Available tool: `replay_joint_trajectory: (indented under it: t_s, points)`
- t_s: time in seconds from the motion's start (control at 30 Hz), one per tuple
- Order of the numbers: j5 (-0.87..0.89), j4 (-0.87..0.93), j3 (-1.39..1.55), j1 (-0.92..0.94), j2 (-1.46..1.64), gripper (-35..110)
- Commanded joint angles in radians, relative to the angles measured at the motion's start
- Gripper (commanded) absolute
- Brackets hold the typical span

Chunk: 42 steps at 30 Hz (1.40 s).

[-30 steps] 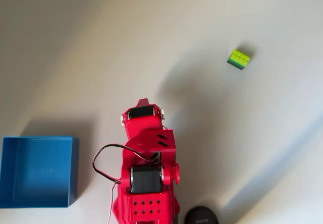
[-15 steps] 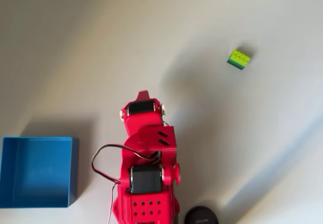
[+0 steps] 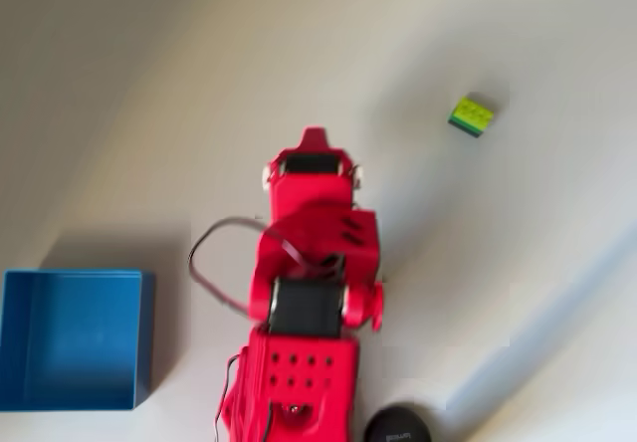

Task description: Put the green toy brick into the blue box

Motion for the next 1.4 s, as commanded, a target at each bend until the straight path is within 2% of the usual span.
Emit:
replay_joint_trajectory:
  t_s: [0.0, 0.53, 0.97, 1.37]
  points:
    - [0.014, -0.012, -0.184, 0.086, -0.176, 13]
    - [0.132, -0.008, -0.647, 0.383, -0.761, 24]
    - [0.183, 0.244, -1.032, 0.459, -1.094, 23]
    - [0.169, 0.278, -1.243, 0.499, -1.272, 23]
